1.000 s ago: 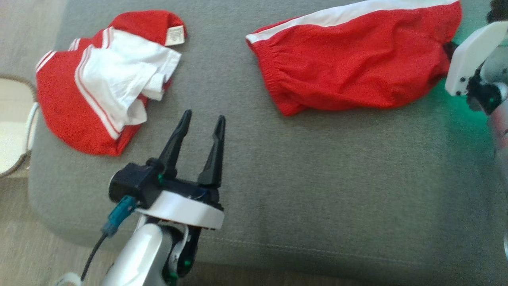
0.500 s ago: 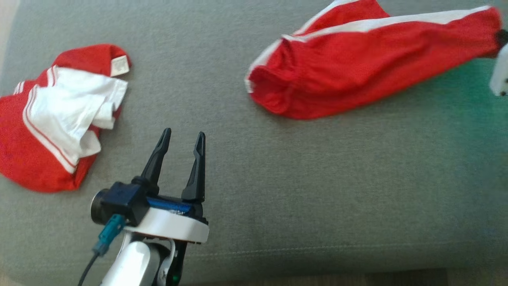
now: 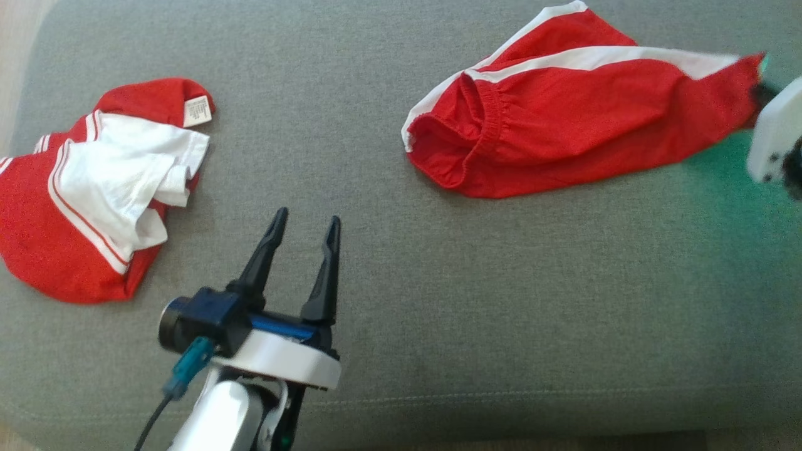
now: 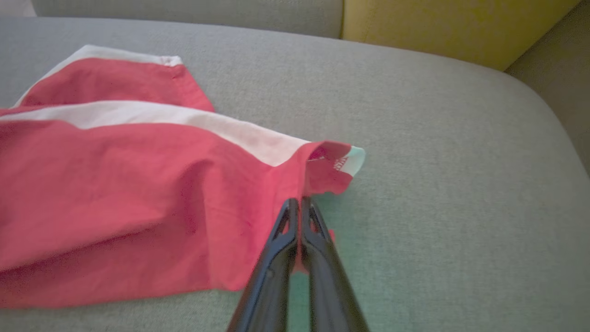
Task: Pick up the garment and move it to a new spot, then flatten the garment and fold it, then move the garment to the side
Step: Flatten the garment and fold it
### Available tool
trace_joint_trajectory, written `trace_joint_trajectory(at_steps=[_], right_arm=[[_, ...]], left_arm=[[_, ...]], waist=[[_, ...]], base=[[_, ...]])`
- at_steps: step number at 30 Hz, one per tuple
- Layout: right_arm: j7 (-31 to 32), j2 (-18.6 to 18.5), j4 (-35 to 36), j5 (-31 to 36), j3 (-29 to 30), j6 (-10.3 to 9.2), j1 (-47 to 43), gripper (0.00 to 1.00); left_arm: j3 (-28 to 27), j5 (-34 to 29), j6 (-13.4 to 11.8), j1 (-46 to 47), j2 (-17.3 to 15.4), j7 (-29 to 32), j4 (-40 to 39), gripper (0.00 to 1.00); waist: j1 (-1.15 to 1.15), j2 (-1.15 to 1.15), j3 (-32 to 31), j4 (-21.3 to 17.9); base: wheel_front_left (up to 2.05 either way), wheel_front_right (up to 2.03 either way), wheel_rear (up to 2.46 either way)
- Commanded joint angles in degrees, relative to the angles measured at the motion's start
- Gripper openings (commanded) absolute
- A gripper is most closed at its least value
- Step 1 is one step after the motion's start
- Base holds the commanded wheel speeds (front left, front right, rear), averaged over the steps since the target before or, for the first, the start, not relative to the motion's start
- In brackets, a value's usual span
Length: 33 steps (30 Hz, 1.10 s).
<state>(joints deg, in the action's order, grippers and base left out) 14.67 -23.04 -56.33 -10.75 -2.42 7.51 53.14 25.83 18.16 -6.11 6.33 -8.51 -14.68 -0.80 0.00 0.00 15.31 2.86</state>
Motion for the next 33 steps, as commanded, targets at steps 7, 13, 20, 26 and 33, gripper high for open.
trace_joint_trajectory(at_steps=[7, 13, 20, 26, 33], right_arm=[[4.12, -1.93, 16.38, -7.51, -4.01, -0.02, -11.03, 0.00], [11.89, -3.12, 40.87, -15.11, -1.29, -0.02, -28.79, 0.00], [20.70, 0.98, 62.18, -14.81, 5.86, -0.02, -48.63, 0.00], [21.48, 7.95, 69.86, -10.46, 11.79, -0.02, -55.89, 1.00], [20.11, 13.18, 72.11, -7.97, 11.47, -0.02, -57.33, 1.00]], left_arm=[[-0.34, -1.01, 1.27, 7.52, 0.25, 1.56, 0.54, 1.00], [-0.07, -0.91, 1.79, 10.01, -0.05, 3.20, 1.51, 1.00], [0.79, -0.40, 2.88, 11.57, -0.62, 5.80, 1.56, 1.00], [3.04, -0.70, 5.10, 16.01, -0.68, 9.94, 2.96, 1.00], [7.06, -2.78, 7.19, 28.71, 2.15, 19.53, 11.61, 1.00]], waist=[[0.00, 0.00, -0.25, -2.82], [0.00, 0.00, 0.13, -6.90], [0.00, 0.00, 1.37, -10.68], [0.00, 0.00, 3.28, -13.05], [0.00, 0.00, 6.13, -15.51]], base=[[0.00, 0.00, 0.00], [0.00, 0.00, 0.00], [0.00, 0.00, 0.00], [0.00, 0.00, 0.00], [0.00, 0.00, 0.00]])
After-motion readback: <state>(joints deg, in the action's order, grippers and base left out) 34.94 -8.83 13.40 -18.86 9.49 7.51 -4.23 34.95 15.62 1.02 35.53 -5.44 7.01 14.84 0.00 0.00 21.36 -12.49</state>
